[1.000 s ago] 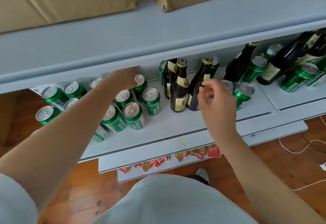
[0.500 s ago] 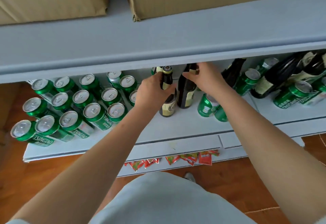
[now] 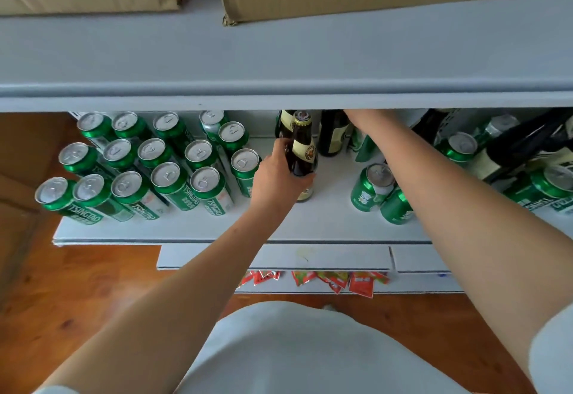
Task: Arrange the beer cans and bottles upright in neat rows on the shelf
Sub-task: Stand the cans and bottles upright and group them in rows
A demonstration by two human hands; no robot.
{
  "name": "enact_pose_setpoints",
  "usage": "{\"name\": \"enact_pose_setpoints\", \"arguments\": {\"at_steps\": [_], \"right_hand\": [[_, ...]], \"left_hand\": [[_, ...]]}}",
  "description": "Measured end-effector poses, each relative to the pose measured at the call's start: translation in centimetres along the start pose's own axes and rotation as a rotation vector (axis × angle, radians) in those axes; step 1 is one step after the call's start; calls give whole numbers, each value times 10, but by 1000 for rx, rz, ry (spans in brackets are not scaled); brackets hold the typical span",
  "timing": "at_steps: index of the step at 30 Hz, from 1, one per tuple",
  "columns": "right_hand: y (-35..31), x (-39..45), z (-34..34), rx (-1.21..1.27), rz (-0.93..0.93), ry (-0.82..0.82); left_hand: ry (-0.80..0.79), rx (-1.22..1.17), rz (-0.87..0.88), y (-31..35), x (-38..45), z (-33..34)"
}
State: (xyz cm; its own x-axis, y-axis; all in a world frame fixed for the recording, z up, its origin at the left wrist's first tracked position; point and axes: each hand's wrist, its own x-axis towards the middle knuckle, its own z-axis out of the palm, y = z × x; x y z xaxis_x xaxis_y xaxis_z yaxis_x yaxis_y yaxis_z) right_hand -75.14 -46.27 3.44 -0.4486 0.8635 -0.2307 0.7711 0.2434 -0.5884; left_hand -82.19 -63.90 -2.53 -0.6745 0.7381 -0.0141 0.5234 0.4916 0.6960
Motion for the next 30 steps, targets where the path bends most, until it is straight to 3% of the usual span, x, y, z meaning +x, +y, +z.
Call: {"name": "enact_pose_setpoints", "arguments": {"at_steps": [2, 5, 7, 9, 11, 13, 17, 21, 25, 27, 30], "right_hand": [[-1, -16, -8, -51, -68, 8], [7, -47, -17, -178, -275, 354], [13, -73, -17, 73, -350, 479], [18, -92, -8, 265, -307, 329], [26, -98, 6, 184, -297, 259], [34, -88, 14, 91, -326, 292], [38, -75, 16, 58, -322, 246], [37, -72, 16, 73, -264, 276], [38, -67, 12, -1, -184, 276], [36, -73, 9, -101, -150, 326], [31, -99, 11, -311, -198, 646]], "left_hand": [[-2, 7, 30, 6, -2, 6], [-20, -7, 80, 20, -3, 24], [-22, -44, 111, 29, 0, 37], [-48, -81, 124, 35, 4, 46], [-111, -102, 127, 37, 5, 48], [-90, -115, 119, 32, 4, 39], [351, -186, 12, 13, 11, 8], [131, -158, -143, 10, 34, 7], [179, -181, -119, 7, 41, 17], [182, -155, -93, 7, 40, 20], [131, -112, -11, 14, 35, 28]]}}
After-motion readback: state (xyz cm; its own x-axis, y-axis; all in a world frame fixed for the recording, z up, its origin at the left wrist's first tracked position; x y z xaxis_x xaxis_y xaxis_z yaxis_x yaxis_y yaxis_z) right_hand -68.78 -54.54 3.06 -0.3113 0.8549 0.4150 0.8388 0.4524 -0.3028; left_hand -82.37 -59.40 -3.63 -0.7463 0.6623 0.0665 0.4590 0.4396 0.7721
